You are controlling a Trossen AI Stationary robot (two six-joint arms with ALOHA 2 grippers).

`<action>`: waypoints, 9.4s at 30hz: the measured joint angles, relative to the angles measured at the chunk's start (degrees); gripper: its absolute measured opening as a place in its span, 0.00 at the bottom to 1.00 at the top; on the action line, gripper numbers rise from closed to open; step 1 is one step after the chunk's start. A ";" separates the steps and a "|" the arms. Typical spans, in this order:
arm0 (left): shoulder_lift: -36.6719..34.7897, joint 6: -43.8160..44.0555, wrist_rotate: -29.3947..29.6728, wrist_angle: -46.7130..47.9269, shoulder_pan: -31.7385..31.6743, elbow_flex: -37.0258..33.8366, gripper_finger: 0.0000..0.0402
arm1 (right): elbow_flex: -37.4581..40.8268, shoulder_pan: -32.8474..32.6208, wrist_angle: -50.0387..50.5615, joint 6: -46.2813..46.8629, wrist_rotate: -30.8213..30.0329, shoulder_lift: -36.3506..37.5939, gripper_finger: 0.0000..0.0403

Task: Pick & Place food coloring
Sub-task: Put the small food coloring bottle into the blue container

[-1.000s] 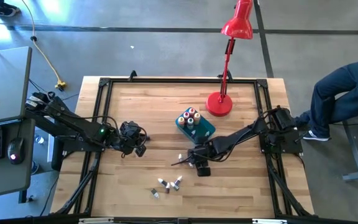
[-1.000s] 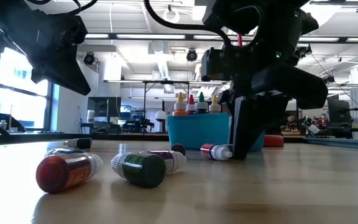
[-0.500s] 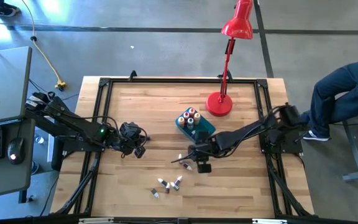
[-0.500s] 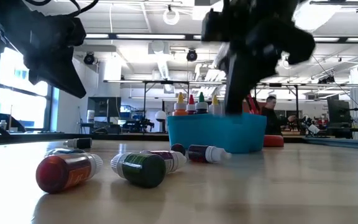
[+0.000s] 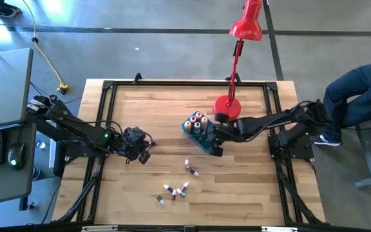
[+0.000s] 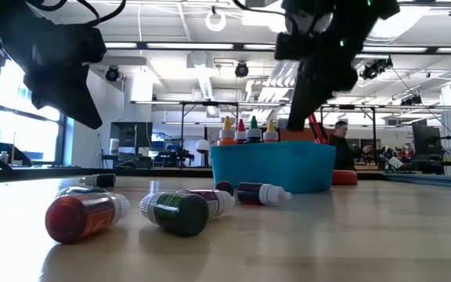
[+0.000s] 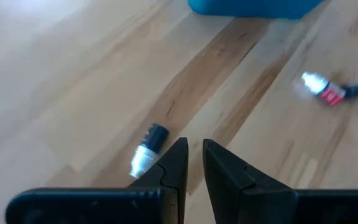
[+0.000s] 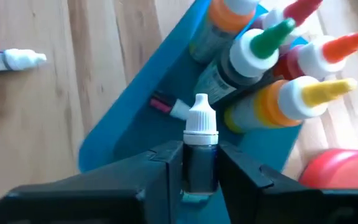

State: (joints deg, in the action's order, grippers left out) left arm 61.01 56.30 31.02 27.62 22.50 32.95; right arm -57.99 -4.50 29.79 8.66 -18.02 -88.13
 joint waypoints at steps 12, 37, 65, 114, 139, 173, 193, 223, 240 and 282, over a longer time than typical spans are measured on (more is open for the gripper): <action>1.62 -8.26 1.48 1.66 0.00 0.00 0.35 | 5.95 2.33 -12.18 -2.70 -0.09 0.34 0.37; 20.87 -17.88 2.26 -7.98 -2.06 0.01 0.46 | 2.81 0.20 -13.37 -2.09 1.95 0.36 0.37; 21.52 -25.83 -16.93 -17.68 -18.75 -0.08 0.18 | 2.87 0.20 -6.69 3.62 7.28 3.91 0.36; 50.88 -52.63 -18.33 34.37 -16.51 80.68 0.40 | 14.02 -14.14 1.24 28.84 -5.72 11.39 0.36; 43.65 -33.26 8.76 62.34 -1.77 91.04 0.36 | -9.29 -15.86 -12.31 20.28 6.84 -17.19 0.36; 41.57 -36.96 8.39 62.36 -1.86 90.93 0.36 | -27.23 -11.52 17.32 13.40 5.06 -23.93 0.21; 38.39 -39.53 10.04 62.40 -1.88 90.97 0.36 | -1.63 3.05 -0.72 11.88 1.95 -6.92 0.25; 13.35 -35.29 -12.31 36.96 -1.52 43.21 0.36 | -3.24 -11.53 0.12 6.39 0.58 -1.37 0.29; 19.11 -30.84 -25.62 -16.66 3.78 10.59 0.36 | -2.88 -14.31 0.32 9.34 -7.40 -1.34 0.29; 33.99 -55.94 -38.80 -30.55 3.74 13.99 0.36 | -2.90 -14.31 -1.08 9.36 -5.60 -1.34 0.29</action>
State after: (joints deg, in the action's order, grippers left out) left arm 95.00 0.36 -7.78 -2.93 26.24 46.94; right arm -60.88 -18.81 28.71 18.01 -23.62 -89.47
